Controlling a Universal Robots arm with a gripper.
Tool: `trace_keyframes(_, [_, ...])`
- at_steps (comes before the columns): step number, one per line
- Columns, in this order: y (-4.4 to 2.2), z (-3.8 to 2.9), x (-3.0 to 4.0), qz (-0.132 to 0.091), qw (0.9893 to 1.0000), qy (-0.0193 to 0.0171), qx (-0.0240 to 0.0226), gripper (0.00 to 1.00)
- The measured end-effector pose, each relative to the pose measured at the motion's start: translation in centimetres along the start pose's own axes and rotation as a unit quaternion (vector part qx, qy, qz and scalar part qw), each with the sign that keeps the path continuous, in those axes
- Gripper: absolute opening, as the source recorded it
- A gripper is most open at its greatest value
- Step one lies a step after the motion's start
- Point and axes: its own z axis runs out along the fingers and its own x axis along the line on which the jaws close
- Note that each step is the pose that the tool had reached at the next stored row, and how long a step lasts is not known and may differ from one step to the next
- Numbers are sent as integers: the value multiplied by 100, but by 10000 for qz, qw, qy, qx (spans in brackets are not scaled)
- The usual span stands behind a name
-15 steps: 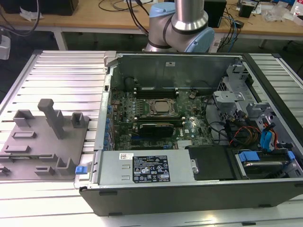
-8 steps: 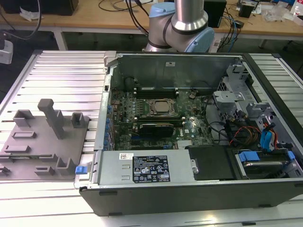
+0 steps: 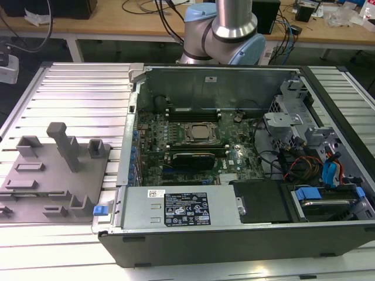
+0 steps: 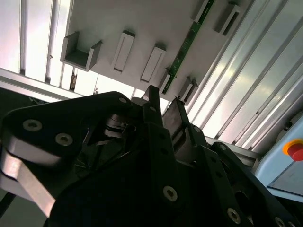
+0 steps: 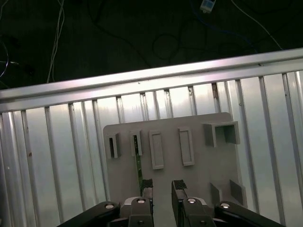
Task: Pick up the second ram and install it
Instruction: 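Pick up the second ram and move it above second insertion slot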
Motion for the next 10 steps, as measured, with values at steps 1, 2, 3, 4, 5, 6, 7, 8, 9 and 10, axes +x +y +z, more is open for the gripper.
trace_keyframes(1, [0, 10, 0, 0, 10000, 0, 0, 30])
trace_keyframes(2, [0, 16, 0, 0, 10000, 0, 0, 30])
trace_keyframes(3, [-1, 24, 0, 0, 10000, 0, 0, 30])
trace_keyframes(4, [-1, 30, 0, 0, 10000, 0, 0, 30])
trace_keyframes(5, [-2, 52, -1, 0, 10000, 0, 0, 30])
trace_keyframes(6, [-2, 72, -1, 0, 10000, 0, 0, 30])
trace_keyframes(7, [-3, 81, -1, 0, 10000, 0, 0, 30])
trace_keyframes(8, [-3, 88, -1, 0, 10000, 0, 0, 30])
trace_keyframes(9, [-3, 99, -1, 0, 10000, 0, 0, 30])
trace_keyframes(10, [-4, 110, -1, 0, 10000, 0, 0, 30])
